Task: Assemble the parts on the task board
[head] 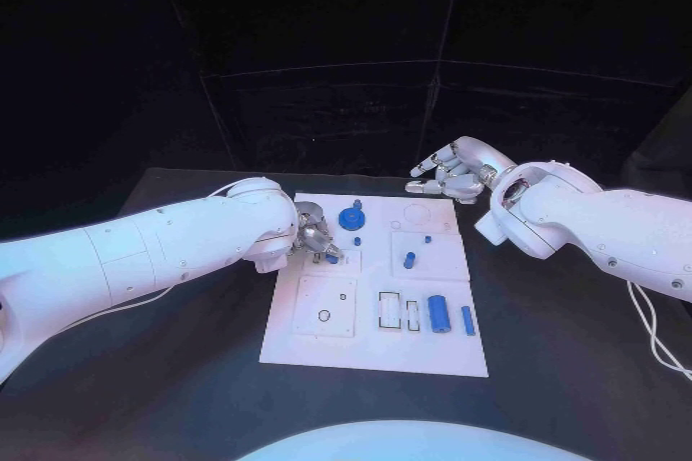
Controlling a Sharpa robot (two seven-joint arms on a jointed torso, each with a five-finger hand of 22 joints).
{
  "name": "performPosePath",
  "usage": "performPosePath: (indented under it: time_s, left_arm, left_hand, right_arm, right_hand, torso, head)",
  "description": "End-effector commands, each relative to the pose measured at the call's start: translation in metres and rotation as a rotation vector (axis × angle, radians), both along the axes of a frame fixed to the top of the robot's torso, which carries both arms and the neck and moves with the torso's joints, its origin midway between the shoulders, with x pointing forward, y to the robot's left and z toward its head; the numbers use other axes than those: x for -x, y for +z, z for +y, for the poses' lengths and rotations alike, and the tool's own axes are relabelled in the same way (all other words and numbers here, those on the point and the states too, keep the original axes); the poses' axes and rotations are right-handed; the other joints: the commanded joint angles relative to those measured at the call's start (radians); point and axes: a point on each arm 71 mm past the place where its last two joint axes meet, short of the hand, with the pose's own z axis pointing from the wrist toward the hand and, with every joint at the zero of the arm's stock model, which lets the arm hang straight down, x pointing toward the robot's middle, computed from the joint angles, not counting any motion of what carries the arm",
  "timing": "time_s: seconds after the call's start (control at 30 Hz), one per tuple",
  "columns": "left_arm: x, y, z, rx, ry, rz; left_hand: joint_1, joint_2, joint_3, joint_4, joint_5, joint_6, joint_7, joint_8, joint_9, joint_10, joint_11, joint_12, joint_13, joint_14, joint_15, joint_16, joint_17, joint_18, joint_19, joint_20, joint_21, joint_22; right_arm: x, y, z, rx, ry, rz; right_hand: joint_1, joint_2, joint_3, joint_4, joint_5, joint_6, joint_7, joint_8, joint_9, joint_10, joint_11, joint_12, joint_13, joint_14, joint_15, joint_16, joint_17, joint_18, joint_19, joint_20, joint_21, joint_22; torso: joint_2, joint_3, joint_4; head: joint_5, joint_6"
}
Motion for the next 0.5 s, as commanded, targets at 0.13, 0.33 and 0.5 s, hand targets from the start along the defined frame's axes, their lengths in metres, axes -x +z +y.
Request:
performPosePath:
  time_s: [0.13, 0.33, 0.5]
  left_arm:
    - [0.001, -0.0016, 0.0013, -0.031, -0.017, 0.008]
    - [0.0004, -0.0017, 0.0025, -0.033, -0.014, 0.006]
    - [0.0001, -0.0017, 0.0005, -0.032, -0.016, 0.005]
  left_hand:
    - [-0.001, 0.005, 0.18, -0.171, 0.003, -0.008, 0.002, 0.005, 0.001, 0.011, 0.0, 0.004, 0.002, 0.104, 0.004, 0.003, 0.263, -0.002, 0.0, 0.002, -0.001, 0.001]
    - [-0.011, 0.002, 0.181, -0.169, 0.001, -0.009, 0.002, 0.008, 0.003, 0.013, 0.0, 0.009, 0.006, 0.104, 0.004, 0.003, 0.263, -0.002, 0.001, 0.002, 0.001, 0.004]
    - [-0.037, -0.007, 0.165, -0.159, -0.003, -0.006, -0.005, 0.015, 0.007, 0.018, -0.003, 0.017, 0.011, 0.104, 0.003, 0.003, 0.263, -0.003, 0.004, 0.001, 0.004, 0.01]
  right_arm:
    - [0.0002, 0.0011, 0.0021, 0.0, 0.013, 0.002]
    - [0.0001, 0.0004, 0.0024, -0.002, 0.02, 0.012]
    - [-0.0001, 0.0001, 0.0031, -0.002, 0.023, 0.015]
  right_hand:
    - [-0.006, 0.002, -0.006, -0.002, 0.002, -0.009, 0.0, 0.004, 0.001, 0.0, 0.0, -0.001, -0.001, 0.058, 0.003, 0.002, 0.054, 0.002, 0.002, 0.0, 0.001, -0.001]
    - [-0.009, 0.004, -0.008, 0.001, 0.002, -0.008, 0.0, 0.005, 0.002, -0.001, 0.0, -0.002, -0.002, 0.057, 0.003, 0.001, 0.054, 0.002, 0.002, 0.001, 0.001, -0.001]
    - [-0.009, 0.004, -0.008, 0.001, 0.002, -0.008, 0.0, 0.005, 0.002, -0.001, 0.0, -0.002, -0.002, 0.057, 0.003, 0.001, 0.054, 0.002, 0.002, 0.001, 0.001, -0.001]
  torso:
    - [0.0, -0.0003, 0.0009]
    - [0.0, -0.0007, 0.0021]
    - [0.0, -0.0004, 0.0012]
  head:
    - [-0.002, 0.001]
    - [0.002, 0.001]
    - [0.005, 0.0]
